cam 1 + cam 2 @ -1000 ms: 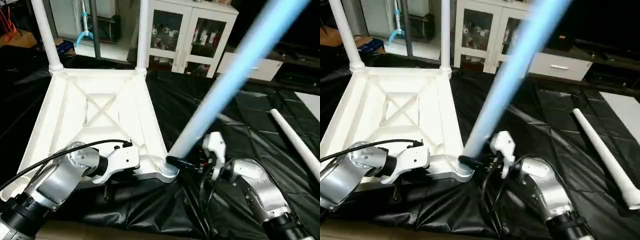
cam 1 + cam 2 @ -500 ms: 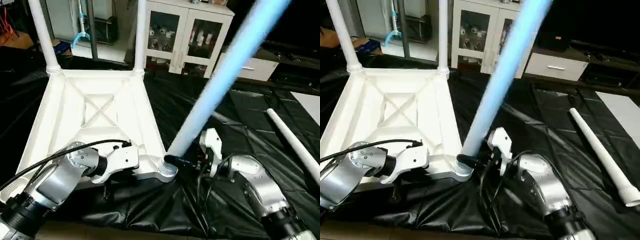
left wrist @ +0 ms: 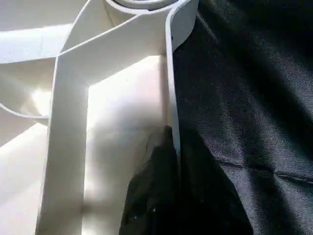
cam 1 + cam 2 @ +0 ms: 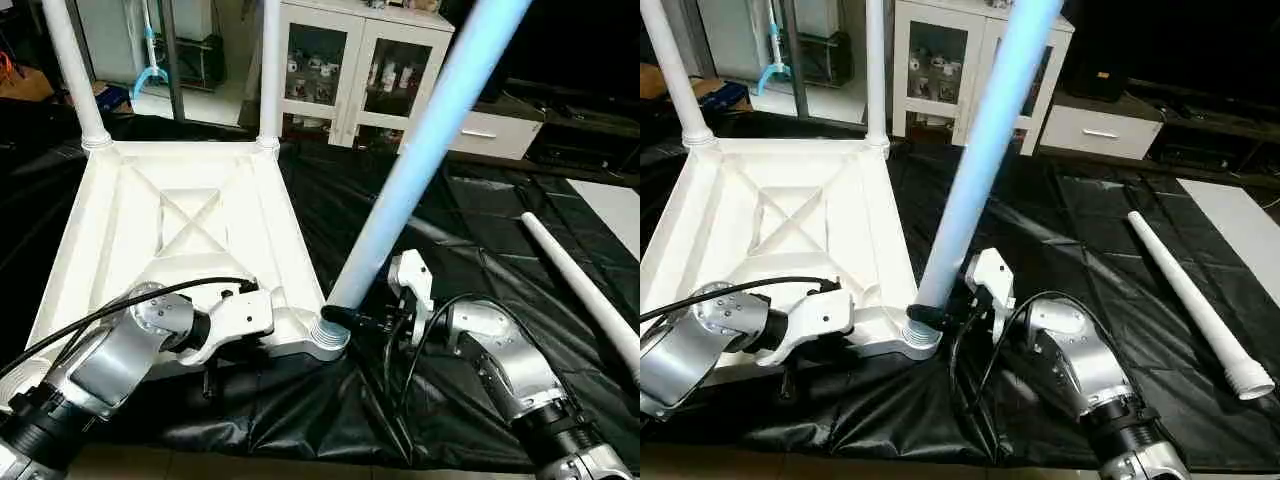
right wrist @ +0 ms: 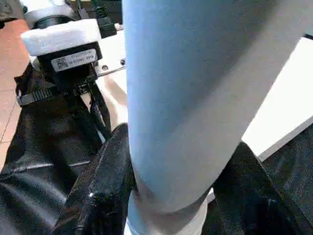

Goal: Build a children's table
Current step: Insert table leg to table base

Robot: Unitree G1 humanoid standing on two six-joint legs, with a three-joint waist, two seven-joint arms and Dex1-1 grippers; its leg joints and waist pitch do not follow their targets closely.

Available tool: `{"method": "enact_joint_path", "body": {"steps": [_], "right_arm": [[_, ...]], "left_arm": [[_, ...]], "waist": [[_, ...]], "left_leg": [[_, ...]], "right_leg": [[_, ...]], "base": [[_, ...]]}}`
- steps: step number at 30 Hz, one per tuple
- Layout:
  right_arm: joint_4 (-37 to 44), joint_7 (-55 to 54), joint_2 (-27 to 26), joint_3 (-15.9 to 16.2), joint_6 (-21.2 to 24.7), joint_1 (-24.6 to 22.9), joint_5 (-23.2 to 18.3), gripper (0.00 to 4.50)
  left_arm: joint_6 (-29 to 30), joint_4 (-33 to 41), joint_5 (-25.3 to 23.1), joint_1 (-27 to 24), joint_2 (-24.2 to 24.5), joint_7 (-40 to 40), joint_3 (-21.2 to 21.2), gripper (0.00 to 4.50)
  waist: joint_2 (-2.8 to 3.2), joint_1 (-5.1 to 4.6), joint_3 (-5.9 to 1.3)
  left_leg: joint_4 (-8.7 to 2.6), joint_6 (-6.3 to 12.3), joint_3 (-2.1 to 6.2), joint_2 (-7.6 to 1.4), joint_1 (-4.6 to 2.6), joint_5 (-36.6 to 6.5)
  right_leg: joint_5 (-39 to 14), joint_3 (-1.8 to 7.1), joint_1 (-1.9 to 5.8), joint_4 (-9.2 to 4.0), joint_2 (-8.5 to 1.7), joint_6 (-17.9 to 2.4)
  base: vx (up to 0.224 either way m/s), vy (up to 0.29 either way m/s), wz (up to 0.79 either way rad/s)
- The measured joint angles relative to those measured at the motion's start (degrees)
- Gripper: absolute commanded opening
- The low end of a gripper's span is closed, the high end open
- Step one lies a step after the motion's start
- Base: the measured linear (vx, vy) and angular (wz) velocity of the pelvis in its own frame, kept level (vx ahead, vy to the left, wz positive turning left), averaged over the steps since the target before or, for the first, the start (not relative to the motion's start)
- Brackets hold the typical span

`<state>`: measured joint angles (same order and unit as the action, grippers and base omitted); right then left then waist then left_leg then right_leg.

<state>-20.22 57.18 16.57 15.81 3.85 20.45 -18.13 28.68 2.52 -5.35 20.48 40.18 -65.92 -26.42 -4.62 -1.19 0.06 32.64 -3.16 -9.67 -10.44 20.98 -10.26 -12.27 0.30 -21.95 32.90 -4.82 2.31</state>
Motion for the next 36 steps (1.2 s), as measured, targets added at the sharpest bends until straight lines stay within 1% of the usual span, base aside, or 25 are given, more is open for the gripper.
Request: {"method": "enact_joint_path", "body": {"steps": [2,4,6,9,11,17,20,23,26,29,30,33,35,36], "right_arm": [[-0.25,-0.73,-0.82,-0.57,0.93,0.43,-0.32,1.85],[-0.27,-0.98,-1.09,-1.46,2.82,0.56,-1.59,1.85],[-0.15,-1.0,-1.1,-2.29,4.73,0.57,-2.84,1.85],[0.52,-0.29,-0.05,-2.46,5.79,0.58,-3.69,1.85],[0.86,0.3,0.29,-2.46,5.88,0.57,-3.69,1.85],[1.63,1.27,1.27,-2.08,4.19,-1.02,-3.53,1.85],[1.86,1.28,1.64,-1.76,2.86,-1.99,-3.43,1.85],[2.44,1.04,1.63,-1.37,1.96,-2.21,-2.09,1.85],[2.57,0.85,1.41,-1.21,1.56,-2.14,-1.66,1.85],[2.52,0.32,0.8,0.29,0.06,-0.8,0.88,1.85],[2.18,0.22,0.59,0.28,-0.17,-0.48,0.93,1.85],[1.13,-1.03,-0.67,0.05,-1.3,-0.4,0.94,1.85],[0.2,-1.9,-1.61,-0.18,-1.87,-0.08,0.94,1.85],[-0.21,-2.08,-1.84,-0.19,-1.93,0.14,0.95,1.85]], "left_arm": [[0.0,0.0,-0.02,0.0,-0.02,0.0,0.08,0.0],[0.0,0.0,-0.02,0.01,-0.06,0.0,0.17,0.0],[-0.01,0.12,0.05,0.02,-0.06,0.0,0.19,0.0],[-0.03,0.44,0.16,0.03,-0.1,0.0,0.2,0.0],[-0.03,0.57,0.2,0.02,-0.1,-0.09,0.19,0.0],[-0.12,1.05,0.27,-0.05,-0.23,-0.29,-0.12,0.0],[-0.12,1.13,0.27,-0.09,-0.23,-0.29,-0.25,0.0],[-0.12,1.12,0.26,-0.14,-0.22,-0.3,-0.25,0.0],[-0.12,1.07,0.19,-0.13,-0.22,-0.29,-0.22,0.0],[-0.12,0.89,0.01,-0.08,-0.2,-0.19,-0.15,0.0],[-0.12,0.86,-0.03,-0.07,-0.17,-0.14,-0.11,0.0],[-0.11,0.63,-0.03,-0.08,-0.04,-0.14,0.19,0.0],[-0.07,0.48,-0.05,-0.07,0.03,-0.08,0.37,0.0],[-0.04,0.38,-0.12,-0.06,0.05,0.01,0.55,0.0]], "waist": [[0.03,0.01,0.04],[-0.01,0.03,0.08],[0.08,0.03,0.18],[0.3,0.16,0.38],[0.34,0.25,0.42],[0.34,0.93,0.41],[0.34,1.08,0.4],[0.33,1.09,0.38],[0.34,1.01,0.38],[0.32,0.8,0.38],[0.29,0.74,0.38],[0.28,0.17,0.41],[0.27,-0.08,0.46],[0.26,-0.11,0.5]], "left_leg": [[0.0,0.0,0.01,0.0,0.04,0.0],[0.0,0.0,0.01,0.0,0.05,0.0],[0.0,0.0,0.0,0.03,0.09,0.0],[0.0,0.0,-0.01,0.06,0.14,0.0],[-0.01,0.0,-0.02,0.06,0.16,0.0],[-0.03,0.0,-0.05,0.06,0.18,0.0],[-0.04,-0.01,-0.06,0.07,0.12,0.0],[-0.09,-0.01,-0.06,0.07,0.08,0.0],[-0.1,-0.01,-0.06,0.07,0.06,-0.01],[-0.1,-0.01,-0.05,0.06,0.06,-0.01],[-0.09,-0.01,-0.05,0.06,0.06,-0.01],[-0.09,-0.01,-0.03,0.07,0.08,-0.01],[-0.09,-0.01,0.02,0.07,0.11,-0.01],[-0.09,-0.01,0.09,0.07,0.15,-0.01]], "right_leg": [[0.0,-0.03,-0.05,0.0,-0.01,0.0],[0.0,-0.04,-0.06,0.0,-0.01,0.0],[0.0,-0.03,-0.11,-0.01,-0.04,0.0],[0.0,-0.03,-0.13,0.0,-0.08,0.0],[0.0,-0.02,-0.16,0.05,-0.08,0.0],[0.0,0.02,-0.13,0.07,-0.09,0.0],[0.0,0.03,-0.09,0.07,-0.09,0.0],[0.0,0.03,-0.08,0.07,-0.09,0.0],[0.0,0.02,-0.09,0.07,-0.09,0.0],[0.0,-0.01,-0.1,0.06,-0.09,0.01],[-0.01,-0.01,-0.1,0.05,-0.09,0.02],[-0.02,-0.04,-0.2,0.02,-0.1,0.04],[-0.03,-0.18,-0.36,0.02,-0.17,0.04],[-0.03,-0.53,-0.44,-0.02,-0.35,0.04]], "base": [[0.0,0.0,0.0],[0.0,0.0,0.0],[0.0,0.0,0.0],[0.0,0.0,0.0],[0.0,0.0,0.0],[0.0,0.0,0.0],[0.0,0.0,0.0],[0.0,0.0,0.0],[0.0,0.0,0.0],[0.0,0.0,0.0],[0.0,0.0,0.0],[0.0,0.0,0.0],[0.0,0.0,0.0],[0.0,0.0,0.0]]}}
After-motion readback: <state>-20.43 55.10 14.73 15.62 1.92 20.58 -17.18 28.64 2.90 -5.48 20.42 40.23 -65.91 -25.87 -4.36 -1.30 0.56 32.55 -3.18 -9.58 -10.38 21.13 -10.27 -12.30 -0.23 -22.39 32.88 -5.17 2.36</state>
